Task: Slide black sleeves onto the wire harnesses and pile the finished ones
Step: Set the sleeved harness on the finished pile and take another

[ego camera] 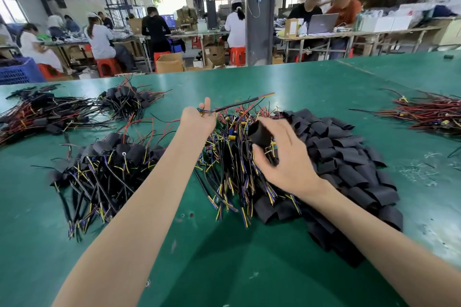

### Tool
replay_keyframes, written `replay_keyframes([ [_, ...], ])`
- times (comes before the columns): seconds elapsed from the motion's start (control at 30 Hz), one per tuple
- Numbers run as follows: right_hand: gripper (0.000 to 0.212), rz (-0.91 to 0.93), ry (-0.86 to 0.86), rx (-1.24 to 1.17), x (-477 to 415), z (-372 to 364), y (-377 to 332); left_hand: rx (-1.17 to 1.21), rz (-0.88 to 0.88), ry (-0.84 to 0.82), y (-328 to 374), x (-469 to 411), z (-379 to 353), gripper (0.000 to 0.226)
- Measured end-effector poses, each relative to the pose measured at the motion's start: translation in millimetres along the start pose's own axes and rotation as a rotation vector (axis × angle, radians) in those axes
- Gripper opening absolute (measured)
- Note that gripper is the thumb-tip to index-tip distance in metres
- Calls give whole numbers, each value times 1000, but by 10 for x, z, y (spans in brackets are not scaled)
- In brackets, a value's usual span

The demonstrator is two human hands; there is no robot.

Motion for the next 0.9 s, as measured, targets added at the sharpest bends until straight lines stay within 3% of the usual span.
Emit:
replay_keyframes([
  [0.07, 44, 94, -182, 12, -35, -58, -85, -51, 21, 12, -30, 77, -26, 26],
  [0.17, 44, 118, -455, 23, -77, -220, -172, 69, 80, -48, -64, 95, -70, 28],
  [0.2, 43, 119, -507, 21, -79, -271, -183, -111, 104, -67, -75, 104, -80, 29],
  [0.23, 43, 113, -545, 13, -75, -312, -187, -80, 145, -72, -84, 90, -52, 27],
  [0.27, 44, 97, -575, 0, -70, -340, -187, 116, 204, -70, -108, 35, -33, 23],
  [0.43, 44, 30, -634, -27, -71, -380, -162, -233, 138, -160, -127, -23, -64, 11],
  [0.63, 42, 29, -661, 20, -44, -405, -167, -79, -78, -128, 429, -382, -98, 17],
  [0.7, 41, 39, -662, 25, -46, -421, -170, -197, -139, -107, 583, -450, -48, 14],
  [0.77, 41, 37, -658, 6, -38, -439, -169, -223, -90, -90, 598, -386, -64, 18],
  [0.9, 41, -15, -582, -161, 10, -434, -168, -180, 19, -236, 464, -179, -93, 26],
])
Point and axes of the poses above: each hand's wrist, its own x-axis away from the middle knuckle, its own z-axis out of the back of the hand, y = z × x, the point moved 1 cm from there along -x, towards the middle knuckle, and after that the axes turned 11 degrees about -y, right-handed, at the moved point
